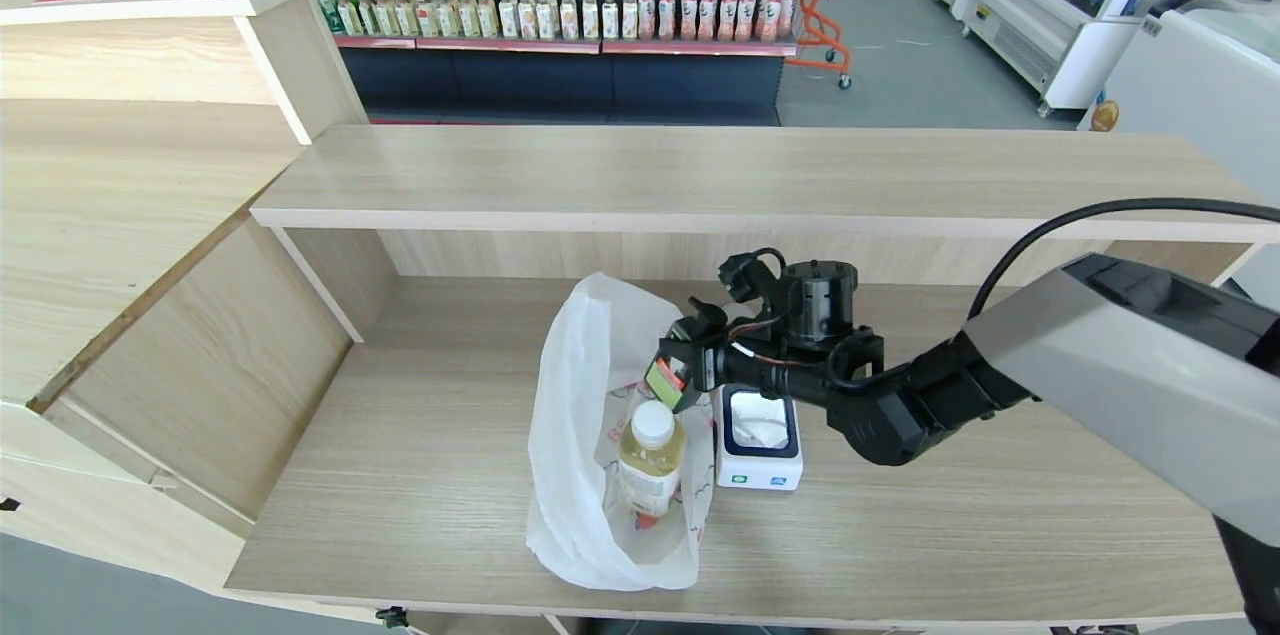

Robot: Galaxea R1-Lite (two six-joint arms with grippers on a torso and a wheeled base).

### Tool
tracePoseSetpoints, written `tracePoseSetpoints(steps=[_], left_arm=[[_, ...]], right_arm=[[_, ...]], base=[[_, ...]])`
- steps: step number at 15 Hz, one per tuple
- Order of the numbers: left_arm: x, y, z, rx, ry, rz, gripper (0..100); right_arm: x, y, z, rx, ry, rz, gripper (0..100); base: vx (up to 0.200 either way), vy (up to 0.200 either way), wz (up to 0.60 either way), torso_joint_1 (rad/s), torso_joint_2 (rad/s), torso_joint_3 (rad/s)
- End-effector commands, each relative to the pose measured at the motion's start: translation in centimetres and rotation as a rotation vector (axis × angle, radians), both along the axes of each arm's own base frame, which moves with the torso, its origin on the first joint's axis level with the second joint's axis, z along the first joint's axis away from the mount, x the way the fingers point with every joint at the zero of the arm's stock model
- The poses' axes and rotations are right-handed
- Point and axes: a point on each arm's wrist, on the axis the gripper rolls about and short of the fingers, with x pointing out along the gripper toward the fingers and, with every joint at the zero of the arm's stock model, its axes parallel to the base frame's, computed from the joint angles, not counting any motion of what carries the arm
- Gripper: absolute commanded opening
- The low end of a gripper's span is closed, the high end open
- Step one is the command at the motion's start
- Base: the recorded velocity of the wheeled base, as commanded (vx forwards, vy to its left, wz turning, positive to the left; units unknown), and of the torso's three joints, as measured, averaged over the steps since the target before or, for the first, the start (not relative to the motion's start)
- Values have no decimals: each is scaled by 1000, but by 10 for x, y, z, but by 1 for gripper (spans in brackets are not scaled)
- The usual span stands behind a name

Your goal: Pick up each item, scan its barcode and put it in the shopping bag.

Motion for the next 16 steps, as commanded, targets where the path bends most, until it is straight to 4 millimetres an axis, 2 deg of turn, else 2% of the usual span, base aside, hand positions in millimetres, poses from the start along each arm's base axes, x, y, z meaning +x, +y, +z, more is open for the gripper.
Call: tracePoseSetpoints(steps=[1,4,9,10,14,16], left_arm=[[0,0,0,1,0,0,100],[0,0,0,1,0,0,100],[0,0,0,1,0,0,100],[0,0,0,0,0,0,100],[0,0,0,0,0,0,100],[0,0,0,0,1,0,100]], right_arm=[[9,10,-21,-44,-16,22,0],[13,26,-29,-85,-69,60,0],[17,34,-52,-173,-125,91,0],[18,33,-55,-193,-136,94,100],[20,30,-45,-132,-101,73,100],[18,26,-25,-26,-40,36,100]], base=[[0,0,0,0,0,0],[0,0,0,0,0,0],[0,0,0,0,0,0],[0,0,0,0,0,0],[0,0,0,0,0,0],[0,0,0,0,0,0]])
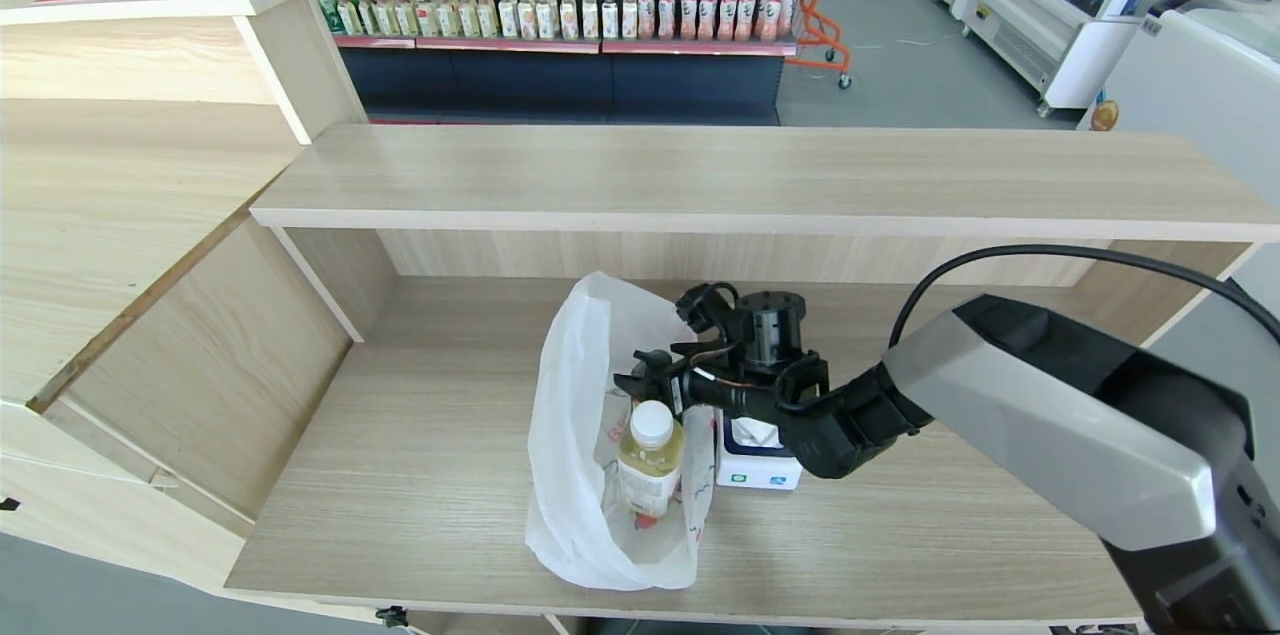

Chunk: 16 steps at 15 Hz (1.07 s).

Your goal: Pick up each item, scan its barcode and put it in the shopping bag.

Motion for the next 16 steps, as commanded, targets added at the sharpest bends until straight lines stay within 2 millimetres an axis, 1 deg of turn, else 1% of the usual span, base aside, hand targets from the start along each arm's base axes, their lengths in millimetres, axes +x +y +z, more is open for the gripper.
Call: tracePoseSetpoints(steps=[1,2,3,4,5,6,7,8,9,10,11,12,13,14,15,16], left_arm=[[0,0,0,0,1,0,100],[0,0,0,0,1,0,100],[0,0,0,0,0,0,100],[0,0,0,0,0,0,100],[0,0,0,0,0,0,100],[0,0,0,0,0,0,100],[0,0,0,0,0,0,100],[0,0,0,0,0,0,100],[0,0,0,0,0,0,100],[0,0,0,1,1,0,100],[0,0,0,0,0,0,100],[0,0,0,0,0,0,100],[0,0,0,1,0,0,100],[0,0,0,0,0,0,100],[0,0,0,0,0,0,100],[0,0,0,0,0,0,100]], right_arm=[[-2,-6,23,70,17,-24,100],[-8,-14,40,159,82,-56,100],[-13,-23,50,207,129,-84,100],[-21,-37,58,233,171,-112,100],[-34,-54,69,252,215,-139,100],[-51,-66,78,264,238,-152,100],[-66,-79,86,259,238,-164,100],[-85,-94,99,264,231,-167,100],[-111,-118,120,247,159,-163,100],[-123,-129,129,227,114,-169,100],[-148,-157,141,147,-14,-208,100],[-170,-178,146,94,-94,-260,100],[-197,-197,146,42,-151,-312,100],[-219,-212,145,12,-191,-374,100],[-261,-235,134,-20,-226,-507,100],[-295,-245,119,-27,-238,-579,100]], base=[[0,0,0,0,0,0],[0,0,0,0,0,0],[0,0,0,0,0,0],[0,0,0,0,0,0],[0,0,0,0,0,0],[0,0,0,0,0,0],[0,0,0,0,0,0],[0,0,0,0,0,0],[0,0,0,0,0,0],[0,0,0,0,0,0],[0,0,0,0,0,0],[0,0,0,0,0,0],[0,0,0,0,0,0],[0,0,0,0,0,0],[0,0,0,0,0,0],[0,0,0,0,0,0]])
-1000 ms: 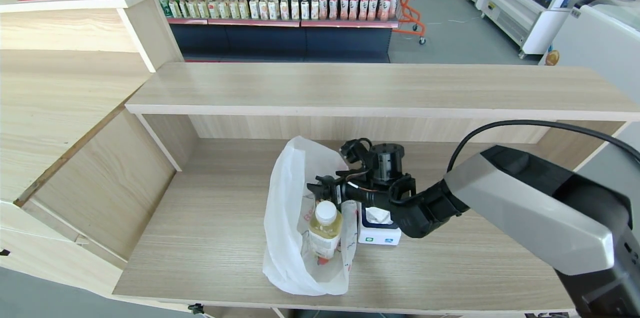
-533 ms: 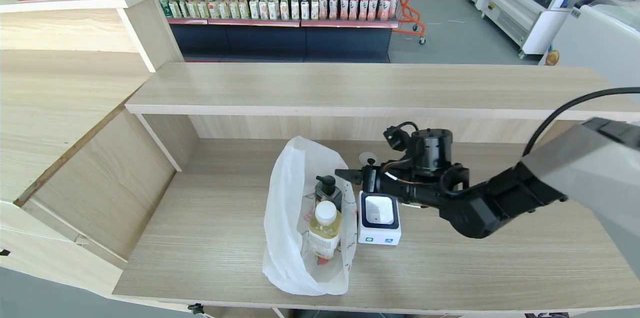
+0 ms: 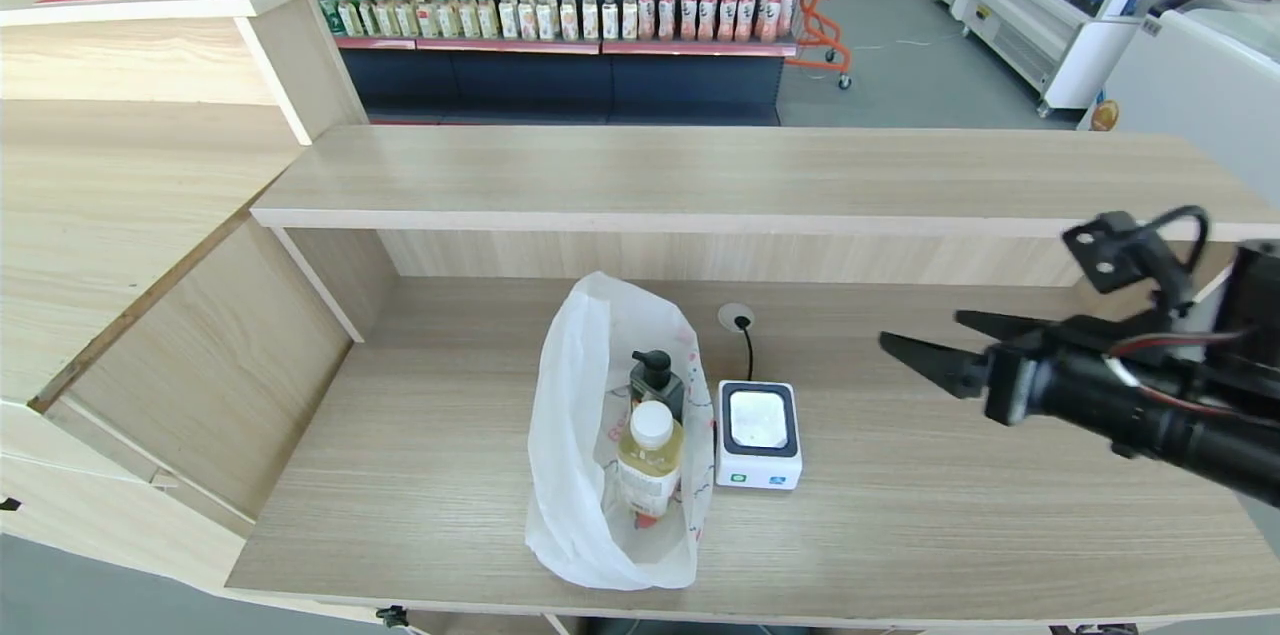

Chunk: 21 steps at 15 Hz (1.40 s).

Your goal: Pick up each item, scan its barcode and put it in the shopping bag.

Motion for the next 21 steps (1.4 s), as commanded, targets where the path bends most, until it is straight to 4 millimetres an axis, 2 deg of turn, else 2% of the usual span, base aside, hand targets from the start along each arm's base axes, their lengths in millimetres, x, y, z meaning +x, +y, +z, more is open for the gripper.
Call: tracePoseSetpoints(steps=[1,2,4,8,11,13,15,18,21], left_arm=[[0,0,0,0,0,0,100],[0,0,0,0,0,0,100],[0,0,0,0,0,0,100],[0,0,0,0,0,0,100],[0,0,0,0,0,0,100],[0,0,0,0,0,0,100],[0,0,0,0,0,0,100],[0,0,0,0,0,0,100],[0,0,0,0,0,0,100]], right_arm=[[-136,-57,-36,-73,-148,-302,100],[-161,-58,-45,-66,-195,-318,100],[-197,-61,-69,-88,-130,-374,100],[-232,-66,-106,-92,-123,-572,100],[-233,-66,-106,-39,-124,-593,100],[-234,-65,-110,5,-58,-539,100],[-234,-65,-109,-69,-95,-505,100],[-234,-65,-110,-55,-65,-525,100],[-239,-64,-111,-40,-122,-542,100]], base=[[0,0,0,0,0,0],[0,0,0,0,0,0],[0,0,0,0,0,0],[0,0,0,0,0,0],[0,0,0,0,0,0],[0,0,0,0,0,0],[0,0,0,0,0,0],[0,0,0,0,0,0],[0,0,0,0,0,0]])
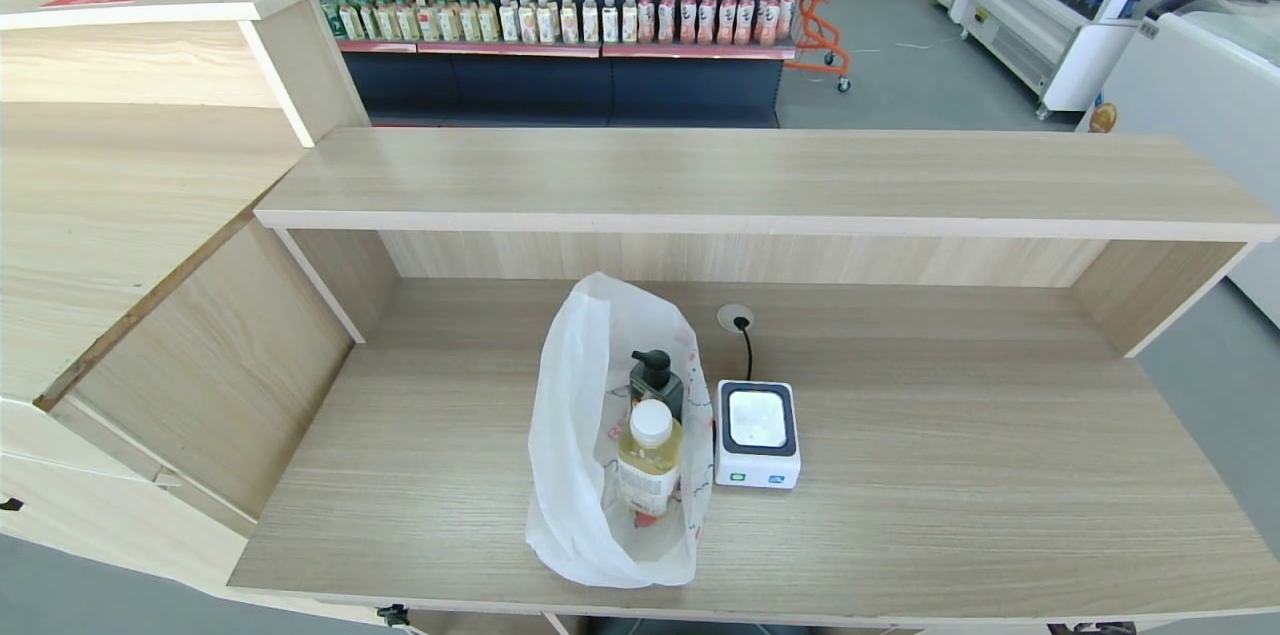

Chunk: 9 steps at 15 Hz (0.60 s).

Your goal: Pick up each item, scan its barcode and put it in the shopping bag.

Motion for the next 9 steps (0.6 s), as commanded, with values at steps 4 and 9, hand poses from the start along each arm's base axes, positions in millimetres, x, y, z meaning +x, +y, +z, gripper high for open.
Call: tracePoseSetpoints(steps=[4,9], left_arm=[[0,0,0,0,0,0,100],[0,0,0,2,1,0,100]], right_arm=[[-2,0,-1,-3,-25,-11,0],[-2,0,-1,27,-25,-8,0]], base=[[0,0,0,0,0,0],[0,0,0,0,0,0]])
